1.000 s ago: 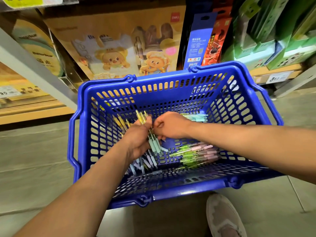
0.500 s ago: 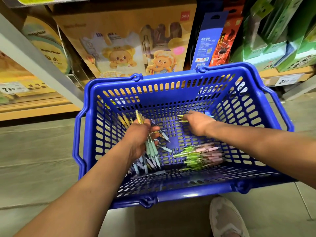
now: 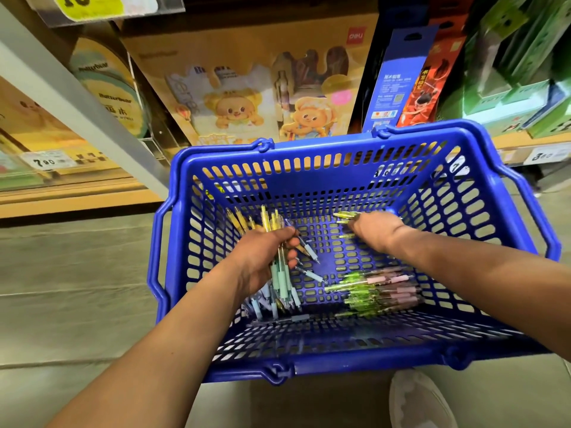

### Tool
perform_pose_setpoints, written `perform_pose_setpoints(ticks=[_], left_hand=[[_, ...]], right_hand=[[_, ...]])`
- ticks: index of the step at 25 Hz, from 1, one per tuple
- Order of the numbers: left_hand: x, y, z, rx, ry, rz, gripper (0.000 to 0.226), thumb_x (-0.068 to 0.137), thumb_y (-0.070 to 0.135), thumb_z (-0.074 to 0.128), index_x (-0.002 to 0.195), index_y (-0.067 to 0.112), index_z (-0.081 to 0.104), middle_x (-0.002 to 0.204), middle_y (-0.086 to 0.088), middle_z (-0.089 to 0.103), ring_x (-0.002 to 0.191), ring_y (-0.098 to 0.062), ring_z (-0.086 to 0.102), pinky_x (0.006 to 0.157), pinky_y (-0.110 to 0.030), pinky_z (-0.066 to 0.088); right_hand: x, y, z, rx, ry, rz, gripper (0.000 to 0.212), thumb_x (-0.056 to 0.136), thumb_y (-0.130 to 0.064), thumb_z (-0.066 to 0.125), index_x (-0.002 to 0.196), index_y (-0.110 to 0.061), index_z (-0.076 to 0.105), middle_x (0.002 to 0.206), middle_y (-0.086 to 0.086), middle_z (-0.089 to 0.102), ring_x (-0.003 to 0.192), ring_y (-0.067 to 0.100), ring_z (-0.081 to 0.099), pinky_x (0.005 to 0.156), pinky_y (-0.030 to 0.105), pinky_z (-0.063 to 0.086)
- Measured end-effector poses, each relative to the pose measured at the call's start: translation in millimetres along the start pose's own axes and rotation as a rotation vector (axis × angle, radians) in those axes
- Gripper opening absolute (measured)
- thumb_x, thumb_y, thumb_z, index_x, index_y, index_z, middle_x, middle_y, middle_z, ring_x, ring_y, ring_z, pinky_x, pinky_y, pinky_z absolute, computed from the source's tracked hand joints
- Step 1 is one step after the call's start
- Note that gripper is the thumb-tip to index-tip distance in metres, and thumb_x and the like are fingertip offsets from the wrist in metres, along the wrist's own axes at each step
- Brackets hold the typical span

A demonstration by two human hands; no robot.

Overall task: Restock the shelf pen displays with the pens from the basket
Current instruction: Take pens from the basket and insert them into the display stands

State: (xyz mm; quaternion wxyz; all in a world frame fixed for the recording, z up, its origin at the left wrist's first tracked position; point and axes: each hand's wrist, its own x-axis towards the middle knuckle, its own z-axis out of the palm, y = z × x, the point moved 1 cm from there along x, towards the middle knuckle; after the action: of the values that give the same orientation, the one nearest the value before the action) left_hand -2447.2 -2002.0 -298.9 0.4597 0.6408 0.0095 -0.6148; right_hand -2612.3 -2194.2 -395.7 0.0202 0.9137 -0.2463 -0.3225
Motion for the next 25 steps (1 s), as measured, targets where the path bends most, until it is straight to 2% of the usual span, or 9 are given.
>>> perform_pose_setpoints(ticks=[4, 8, 11, 14, 17, 19, 21, 23, 25], left_hand=[[0, 0, 6, -0.070, 0.056, -0.008, 0.023, 0.106, 0.019, 0.052, 0.116, 0.003, 0.064, 0.102, -0.015, 0.078, 0.083, -0.025, 0.074, 0.077, -0.040, 0.062], [8, 0, 10, -0.087, 0.152, 0.016, 0.021, 0.106, 0.022, 0.052, 0.114, 0.006, 0.064, 0.113, -0.015, 0.073, 0.091, -0.029, 0.070, 0.073, -0.042, 0.060], [11, 0, 19, -0.076, 0.167, 0.027, 0.029, 0.104, 0.028, 0.055, 0.116, 0.002, 0.060, 0.119, -0.018, 0.071, 0.093, -0.030, 0.069, 0.083, -0.049, 0.060], [10, -1, 30, -0.066, 0.139, 0.035, 0.056, 0.102, 0.032, 0.058, 0.146, 0.001, 0.042, 0.143, -0.024, 0.057, 0.124, -0.036, 0.062, 0.104, -0.054, 0.051], [12, -2, 28, -0.043, 0.187, 0.095, 0.053, 0.104, 0.029, 0.057, 0.147, 0.003, 0.040, 0.137, -0.020, 0.062, 0.113, -0.030, 0.068, 0.094, -0.047, 0.058], [12, 0, 22, -0.053, 0.198, 0.114, 0.040, 0.106, 0.025, 0.054, 0.137, 0.002, 0.046, 0.114, -0.016, 0.073, 0.090, -0.026, 0.074, 0.082, -0.044, 0.062], [13, 1, 16, -0.075, 0.203, 0.111, 0.043, 0.106, 0.022, 0.052, 0.143, 0.002, 0.042, 0.098, -0.012, 0.075, 0.087, -0.027, 0.072, 0.090, -0.046, 0.059], [11, 3, 14, -0.090, 0.179, 0.109, 0.045, 0.106, 0.021, 0.052, 0.146, 0.003, 0.040, 0.081, -0.005, 0.072, 0.081, -0.023, 0.068, 0.080, -0.039, 0.060], [9, 4, 13, -0.107, 0.134, 0.098, 0.043, 0.106, 0.019, 0.052, 0.145, 0.004, 0.041, 0.074, -0.004, 0.065, 0.074, -0.018, 0.062, 0.066, -0.032, 0.058]], right_hand=[[-7, 6, -19, 0.250, -0.006, -0.031, 0.025, 0.096, -0.002, 0.054, 0.113, -0.020, 0.058, 0.099, 0.003, 0.068, 0.081, 0.025, 0.067, 0.070, 0.036, 0.055], [-22, -13, -54, 0.961, 0.089, -0.059, 0.025, 0.087, -0.021, 0.074, 0.107, -0.025, 0.060, 0.087, -0.012, 0.074, 0.078, 0.003, 0.069, 0.080, 0.029, 0.057], [-37, -42, -69, 1.361, 0.061, -0.064, 0.022, 0.080, -0.020, 0.079, 0.097, -0.024, 0.066, 0.079, -0.009, 0.076, 0.072, 0.010, 0.072, 0.082, 0.037, 0.060], [-47, -58, -69, 1.469, 0.085, -0.123, 0.015, 0.080, -0.013, 0.079, 0.091, -0.022, 0.073, 0.078, -0.007, 0.074, 0.073, 0.012, 0.070, 0.083, 0.037, 0.061], [-54, -51, -62, 1.695, -0.075, -0.298, 0.026, 0.088, -0.009, 0.076, 0.102, -0.030, 0.076, 0.101, -0.006, 0.078, 0.091, 0.010, 0.074, 0.083, 0.023, 0.058], [-46, -40, -51, 1.629, -0.073, -0.242, 0.024, 0.093, -0.009, 0.069, 0.105, -0.029, 0.073, 0.105, -0.005, 0.077, 0.092, 0.011, 0.074, 0.077, 0.017, 0.057], [-33, -23, -39, 1.130, 0.050, -0.099, 0.024, 0.095, -0.015, 0.065, 0.115, -0.027, 0.067, 0.116, -0.003, 0.071, 0.096, 0.008, 0.068, 0.080, 0.012, 0.052], [-19, -8, -25, 0.689, 0.094, 0.009, 0.038, 0.095, -0.015, 0.063, 0.132, -0.020, 0.058, 0.132, 0.002, 0.060, 0.113, 0.019, 0.062, 0.094, 0.024, 0.050], [-13, 2, -14, 0.523, 0.057, 0.045, 0.050, 0.093, -0.008, 0.061, 0.141, -0.015, 0.049, 0.138, 0.005, 0.052, 0.121, 0.027, 0.058, 0.099, 0.036, 0.050]])
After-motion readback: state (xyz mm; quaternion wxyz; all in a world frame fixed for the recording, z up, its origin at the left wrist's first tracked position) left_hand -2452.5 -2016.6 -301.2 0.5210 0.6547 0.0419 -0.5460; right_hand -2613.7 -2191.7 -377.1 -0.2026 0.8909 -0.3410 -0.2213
